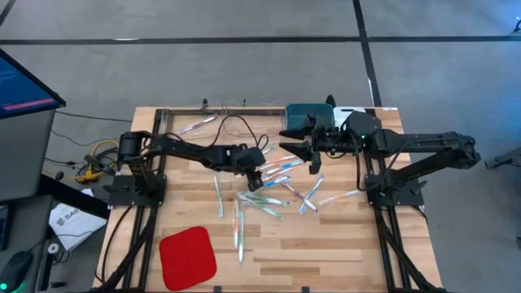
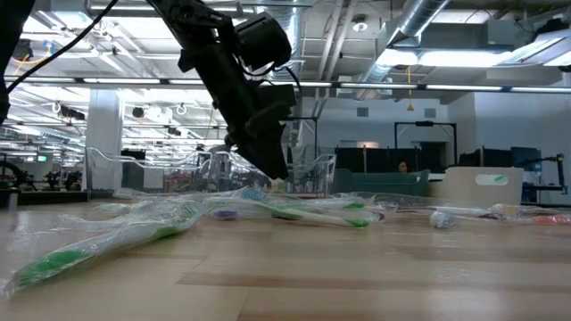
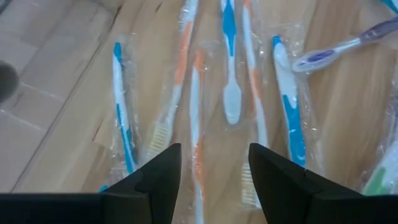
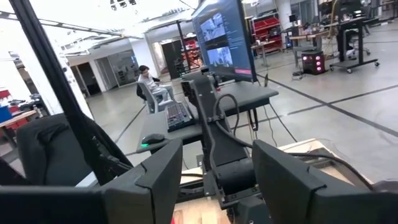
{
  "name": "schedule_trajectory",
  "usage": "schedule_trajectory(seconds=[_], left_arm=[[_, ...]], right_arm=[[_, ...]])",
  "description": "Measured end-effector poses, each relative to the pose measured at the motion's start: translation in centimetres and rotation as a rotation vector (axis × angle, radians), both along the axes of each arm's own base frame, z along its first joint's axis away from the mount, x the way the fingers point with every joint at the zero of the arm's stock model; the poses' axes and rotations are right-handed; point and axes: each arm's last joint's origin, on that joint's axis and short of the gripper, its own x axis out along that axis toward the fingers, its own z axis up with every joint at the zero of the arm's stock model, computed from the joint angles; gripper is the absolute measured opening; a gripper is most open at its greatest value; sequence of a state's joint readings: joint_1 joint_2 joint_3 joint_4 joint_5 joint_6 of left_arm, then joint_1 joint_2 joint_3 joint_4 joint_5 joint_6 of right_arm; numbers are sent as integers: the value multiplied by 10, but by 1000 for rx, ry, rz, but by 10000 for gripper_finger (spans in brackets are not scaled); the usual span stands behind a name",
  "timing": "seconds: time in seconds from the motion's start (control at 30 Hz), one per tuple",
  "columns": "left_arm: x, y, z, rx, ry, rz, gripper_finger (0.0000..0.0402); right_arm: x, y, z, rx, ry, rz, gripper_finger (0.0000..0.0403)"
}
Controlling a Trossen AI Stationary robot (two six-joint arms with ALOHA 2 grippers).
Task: Pick & Place Toothbrushes
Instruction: Put the orange toothbrush into the right transparent bin
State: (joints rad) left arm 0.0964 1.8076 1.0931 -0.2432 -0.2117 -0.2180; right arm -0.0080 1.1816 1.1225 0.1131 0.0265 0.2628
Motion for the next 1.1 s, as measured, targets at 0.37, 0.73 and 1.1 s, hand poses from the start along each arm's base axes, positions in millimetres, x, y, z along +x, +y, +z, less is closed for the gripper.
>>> schedule_trajectory(seconds=[0.37,0.73,1.1], left_arm=[[-9,1,-13,-35,45,-45,182],[-17,0,-24,-45,73,-46,182],[-16,6,-25,-63,32,-42,182]], right_arm=[[0,0,0,0,4,0,189],[0,0,-1,0,5,0,189],[0,-2,0,0,4,-9,189]])
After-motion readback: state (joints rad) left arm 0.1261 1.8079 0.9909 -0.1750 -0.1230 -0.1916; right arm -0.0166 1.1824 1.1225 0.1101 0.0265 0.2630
